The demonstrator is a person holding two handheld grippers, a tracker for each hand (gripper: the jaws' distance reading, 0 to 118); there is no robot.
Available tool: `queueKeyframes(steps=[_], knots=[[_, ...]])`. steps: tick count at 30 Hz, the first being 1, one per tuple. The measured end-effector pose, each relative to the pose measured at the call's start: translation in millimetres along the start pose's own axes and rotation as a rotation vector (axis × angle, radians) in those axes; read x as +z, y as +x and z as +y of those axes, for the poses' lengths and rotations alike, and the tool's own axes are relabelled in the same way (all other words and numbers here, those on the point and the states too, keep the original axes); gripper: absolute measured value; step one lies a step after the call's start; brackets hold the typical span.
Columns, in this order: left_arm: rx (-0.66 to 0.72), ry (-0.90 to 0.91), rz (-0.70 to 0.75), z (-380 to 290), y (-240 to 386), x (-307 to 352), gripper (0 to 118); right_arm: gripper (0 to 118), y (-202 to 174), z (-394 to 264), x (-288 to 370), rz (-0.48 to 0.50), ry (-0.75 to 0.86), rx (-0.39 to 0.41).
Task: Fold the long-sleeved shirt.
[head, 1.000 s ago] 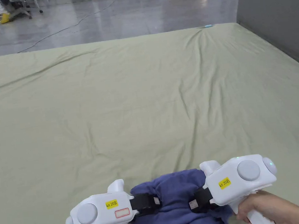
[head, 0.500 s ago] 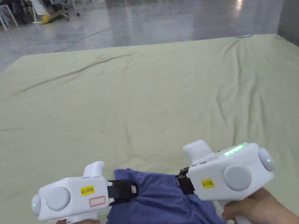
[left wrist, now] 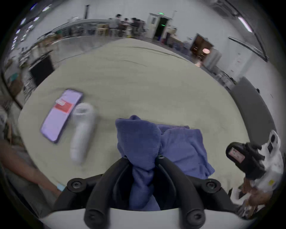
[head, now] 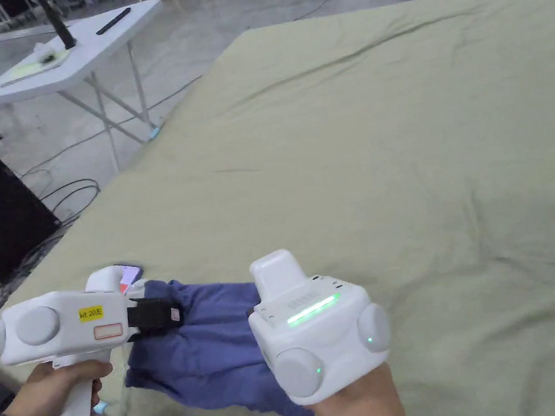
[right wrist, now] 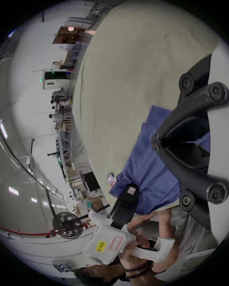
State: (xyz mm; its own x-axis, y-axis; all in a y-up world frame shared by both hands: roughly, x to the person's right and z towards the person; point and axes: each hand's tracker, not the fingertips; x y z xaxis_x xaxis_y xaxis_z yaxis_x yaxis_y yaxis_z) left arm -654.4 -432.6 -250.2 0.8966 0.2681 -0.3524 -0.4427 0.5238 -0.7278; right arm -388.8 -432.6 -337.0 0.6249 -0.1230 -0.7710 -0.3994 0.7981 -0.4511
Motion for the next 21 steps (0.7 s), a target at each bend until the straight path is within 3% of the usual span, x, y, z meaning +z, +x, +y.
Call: queueKeyframes(steps=[2, 3, 4, 6, 7, 11, 13, 14, 17, 18, 19, 21], knots=[[0.032, 0.018, 0.031, -6, -11, -2, 13, 0, -18, 2, -19, 0.032, -0.017, 0.025], [0.032, 0.033, 0.016, -11, -14, -3, 24, 0, -23, 2, -24, 0.036, -0.026, 0.024], [0.03, 0.047, 0.022, -14, -12, -2, 43, 0, -27, 1, -27, 0.03, -0.029, 0.021], [0.024, 0.07, 0.042, -19, -12, -1, 105, 0, -28, -1, -22, 0.031, -0.035, 0.028], [0.021, 0.081, 0.042, -21, -12, 1, 113, 0, -25, -3, -15, 0.033, -0.031, 0.025], [0.02, 0.176, 0.076, -19, 5, 22, 113, 0, -15, -6, 11, 0.033, -0.018, 0.038], [0.034, 0.226, 0.036, -13, 9, 34, 104, 0, -4, -5, 28, 0.042, -0.009, 0.028], [0.031, 0.249, 0.004, -12, 21, 42, 85, 0, 1, -4, 36, 0.038, -0.002, 0.023], [-0.054, 0.341, -0.114, -22, 85, 70, 52, 0, 28, 1, 76, -0.014, 0.05, 0.023], [-0.104, 0.36, -0.128, -26, 111, 75, 8, 0, 40, 3, 94, -0.047, 0.071, 0.028], [-0.135, 0.389, -0.153, -31, 141, 82, 1, 0, 55, 6, 118, -0.076, 0.095, 0.032], [-0.195, 0.412, -0.239, -37, 181, 89, 1, 0, 80, 10, 154, -0.146, 0.138, 0.017]])
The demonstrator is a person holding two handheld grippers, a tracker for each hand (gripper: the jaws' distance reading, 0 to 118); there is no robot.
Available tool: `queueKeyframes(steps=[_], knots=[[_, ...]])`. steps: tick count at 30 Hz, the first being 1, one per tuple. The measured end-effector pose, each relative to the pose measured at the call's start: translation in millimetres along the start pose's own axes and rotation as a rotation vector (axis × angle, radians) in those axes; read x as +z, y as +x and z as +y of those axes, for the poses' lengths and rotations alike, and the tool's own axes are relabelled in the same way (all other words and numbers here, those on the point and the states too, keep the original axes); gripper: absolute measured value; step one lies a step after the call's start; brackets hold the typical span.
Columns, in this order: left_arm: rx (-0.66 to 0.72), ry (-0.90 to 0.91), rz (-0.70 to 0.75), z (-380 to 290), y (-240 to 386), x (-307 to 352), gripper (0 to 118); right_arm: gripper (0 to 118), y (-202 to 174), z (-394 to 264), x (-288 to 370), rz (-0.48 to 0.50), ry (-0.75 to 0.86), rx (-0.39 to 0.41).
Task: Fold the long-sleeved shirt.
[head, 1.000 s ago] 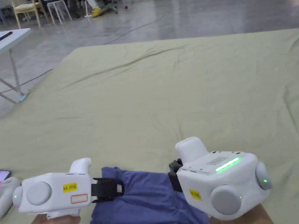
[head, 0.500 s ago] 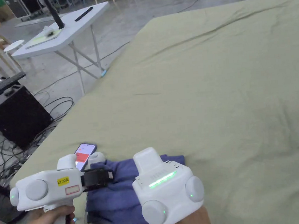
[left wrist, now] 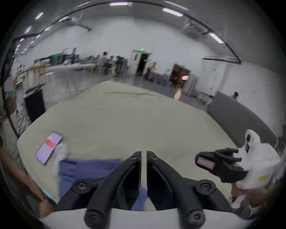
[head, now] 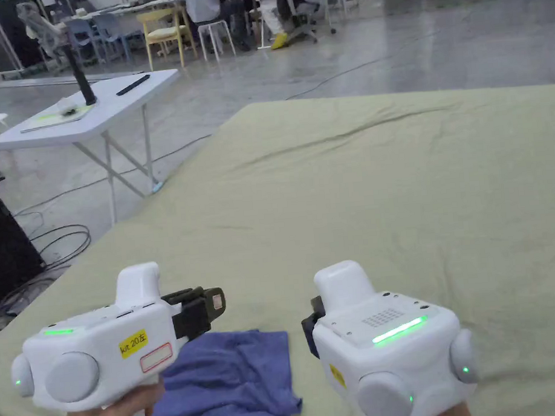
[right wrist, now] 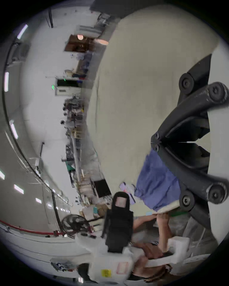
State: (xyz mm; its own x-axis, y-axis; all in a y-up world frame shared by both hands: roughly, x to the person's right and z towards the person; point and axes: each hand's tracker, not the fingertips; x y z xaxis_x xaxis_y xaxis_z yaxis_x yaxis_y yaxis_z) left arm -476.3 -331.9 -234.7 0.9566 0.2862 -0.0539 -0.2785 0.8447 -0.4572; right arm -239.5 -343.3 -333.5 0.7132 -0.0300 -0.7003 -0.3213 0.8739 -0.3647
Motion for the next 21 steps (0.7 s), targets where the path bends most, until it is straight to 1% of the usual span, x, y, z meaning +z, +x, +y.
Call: queueKeyframes(steps=[2, 4, 5, 7, 10, 13, 14, 15, 16, 18, 19, 21], knots=[[-0.103, 0.087, 0.027, 4, 64, -6, 1, 0, 38, 11, 43, -0.086, 0.053, -0.013], [-0.177, 0.129, 0.0, 11, 112, -12, 1, 0, 73, 18, 88, -0.172, 0.107, -0.037], [-0.199, 0.174, -0.02, 14, 133, -12, 0, 0, 86, 20, 105, -0.196, 0.124, -0.048], [-0.264, 0.253, -0.023, 20, 194, -12, 0, 0, 119, 26, 155, -0.272, 0.179, -0.08], [-0.305, 0.363, -0.049, 24, 267, -16, 0, 0, 160, 16, 218, -0.393, 0.238, -0.115], [-0.388, 0.453, 0.015, 14, 322, -32, 0, 0, 196, -8, 271, -0.505, 0.29, -0.166], [-0.398, 0.463, 0.026, 9, 336, -36, 0, 0, 207, -18, 284, -0.53, 0.308, -0.189], [-0.371, 0.457, 0.031, 4, 348, -41, 0, 0, 215, -27, 295, -0.564, 0.322, -0.208], [-0.264, 0.437, 0.016, -1, 358, -37, 0, 0, 225, -38, 307, -0.579, 0.342, -0.227], [-0.14, 0.441, -0.043, -17, 367, -31, 0, 0, 234, -53, 320, -0.605, 0.344, -0.226], [-0.133, 0.453, -0.027, -30, 371, -29, 0, 0, 237, -62, 327, -0.625, 0.35, -0.219], [-0.23, 0.474, 0.031, -53, 375, -25, 0, 0, 241, -78, 338, -0.663, 0.373, -0.197]])
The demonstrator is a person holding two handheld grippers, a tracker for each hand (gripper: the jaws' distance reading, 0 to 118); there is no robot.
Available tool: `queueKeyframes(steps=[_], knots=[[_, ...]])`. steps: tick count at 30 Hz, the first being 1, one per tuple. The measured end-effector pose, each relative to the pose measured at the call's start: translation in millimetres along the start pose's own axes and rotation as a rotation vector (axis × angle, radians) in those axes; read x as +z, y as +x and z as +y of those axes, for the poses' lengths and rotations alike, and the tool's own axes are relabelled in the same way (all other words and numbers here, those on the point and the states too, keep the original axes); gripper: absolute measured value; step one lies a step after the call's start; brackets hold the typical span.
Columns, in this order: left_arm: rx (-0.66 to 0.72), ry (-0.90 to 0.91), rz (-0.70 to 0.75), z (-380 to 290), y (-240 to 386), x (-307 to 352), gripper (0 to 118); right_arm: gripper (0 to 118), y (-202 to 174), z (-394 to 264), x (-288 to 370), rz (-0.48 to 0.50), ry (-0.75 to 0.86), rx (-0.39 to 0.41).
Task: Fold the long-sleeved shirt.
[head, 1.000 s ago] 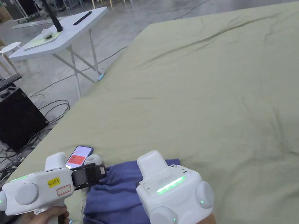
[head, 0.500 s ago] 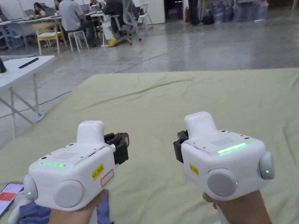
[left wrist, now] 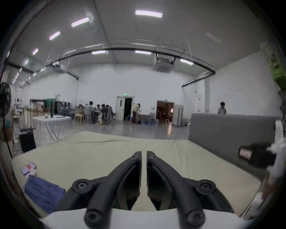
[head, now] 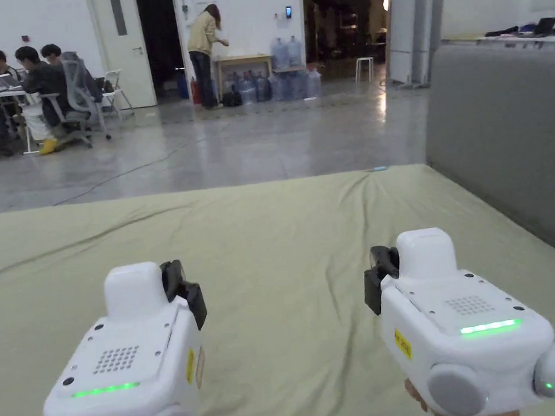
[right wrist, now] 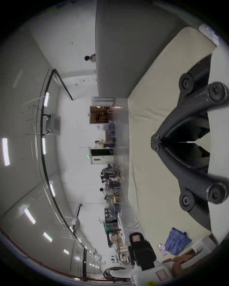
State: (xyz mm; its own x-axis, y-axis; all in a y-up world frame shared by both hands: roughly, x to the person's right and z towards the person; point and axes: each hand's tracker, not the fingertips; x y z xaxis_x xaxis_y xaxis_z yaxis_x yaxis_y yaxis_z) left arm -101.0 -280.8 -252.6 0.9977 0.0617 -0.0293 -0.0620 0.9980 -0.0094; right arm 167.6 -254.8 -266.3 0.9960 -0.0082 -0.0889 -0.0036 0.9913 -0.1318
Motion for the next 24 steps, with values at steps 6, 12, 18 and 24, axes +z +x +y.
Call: queueKeyframes(steps=[6, 12, 18, 24], knots=[[-0.006, 0.041, -0.011, -36, 1, 46, 0, 0, 6, -32, 27, -0.061, 0.045, -0.002], [-0.095, -0.013, 0.042, -51, -10, 62, 0, 0, 0, -51, 48, -0.079, 0.068, 0.031], [-0.076, -0.039, 0.036, -61, -12, 66, 0, 0, -3, -64, 50, -0.053, 0.002, 0.016], [-0.055, -0.047, 0.019, -64, -8, 66, 0, 0, 0, -66, 53, -0.077, -0.006, 0.041]])
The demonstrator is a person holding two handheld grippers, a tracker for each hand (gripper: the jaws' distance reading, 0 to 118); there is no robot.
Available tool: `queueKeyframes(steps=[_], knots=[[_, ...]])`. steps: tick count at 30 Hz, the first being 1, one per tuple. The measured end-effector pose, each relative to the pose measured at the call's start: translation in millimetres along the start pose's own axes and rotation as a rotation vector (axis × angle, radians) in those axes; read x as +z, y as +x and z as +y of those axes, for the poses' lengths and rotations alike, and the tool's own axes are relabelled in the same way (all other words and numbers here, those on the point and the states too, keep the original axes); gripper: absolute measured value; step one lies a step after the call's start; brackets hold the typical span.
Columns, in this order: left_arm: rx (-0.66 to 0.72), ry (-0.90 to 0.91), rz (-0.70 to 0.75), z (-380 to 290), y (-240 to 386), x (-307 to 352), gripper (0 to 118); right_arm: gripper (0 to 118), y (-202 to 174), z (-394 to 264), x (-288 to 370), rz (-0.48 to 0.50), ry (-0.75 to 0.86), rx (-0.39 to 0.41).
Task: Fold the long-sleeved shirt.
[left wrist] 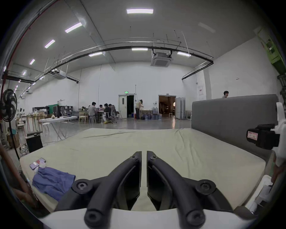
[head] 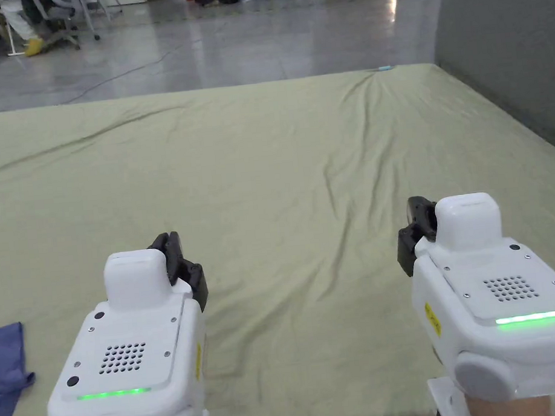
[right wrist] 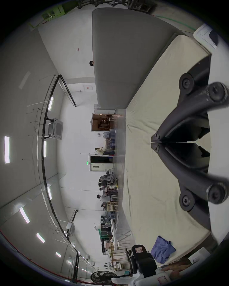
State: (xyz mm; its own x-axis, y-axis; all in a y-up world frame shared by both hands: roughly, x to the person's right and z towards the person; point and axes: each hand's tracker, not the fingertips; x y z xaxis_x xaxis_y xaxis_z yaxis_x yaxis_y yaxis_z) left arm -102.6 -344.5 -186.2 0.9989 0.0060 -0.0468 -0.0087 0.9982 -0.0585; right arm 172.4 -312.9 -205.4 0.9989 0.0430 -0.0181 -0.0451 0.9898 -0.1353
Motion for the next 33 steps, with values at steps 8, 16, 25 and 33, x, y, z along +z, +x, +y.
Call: queueKeyframes(steps=[8, 16, 25, 33], knots=[[0.015, 0.01, -0.009, 3, 2, 0, 0, 0, 4, 1, 0, -0.012, -0.011, -0.004], [0.024, -0.028, -0.023, 2, 2, -2, 24, 96, 5, 3, -2, 0.015, -0.033, 0.022], [0.005, 0.002, 0.006, 2, 4, -7, 117, 105, 8, 0, -2, -0.05, -0.007, 0.024], [0.014, 0.009, 0.017, 0, -1, -9, 117, 105, 12, -2, -3, -0.084, 0.006, 0.006]])
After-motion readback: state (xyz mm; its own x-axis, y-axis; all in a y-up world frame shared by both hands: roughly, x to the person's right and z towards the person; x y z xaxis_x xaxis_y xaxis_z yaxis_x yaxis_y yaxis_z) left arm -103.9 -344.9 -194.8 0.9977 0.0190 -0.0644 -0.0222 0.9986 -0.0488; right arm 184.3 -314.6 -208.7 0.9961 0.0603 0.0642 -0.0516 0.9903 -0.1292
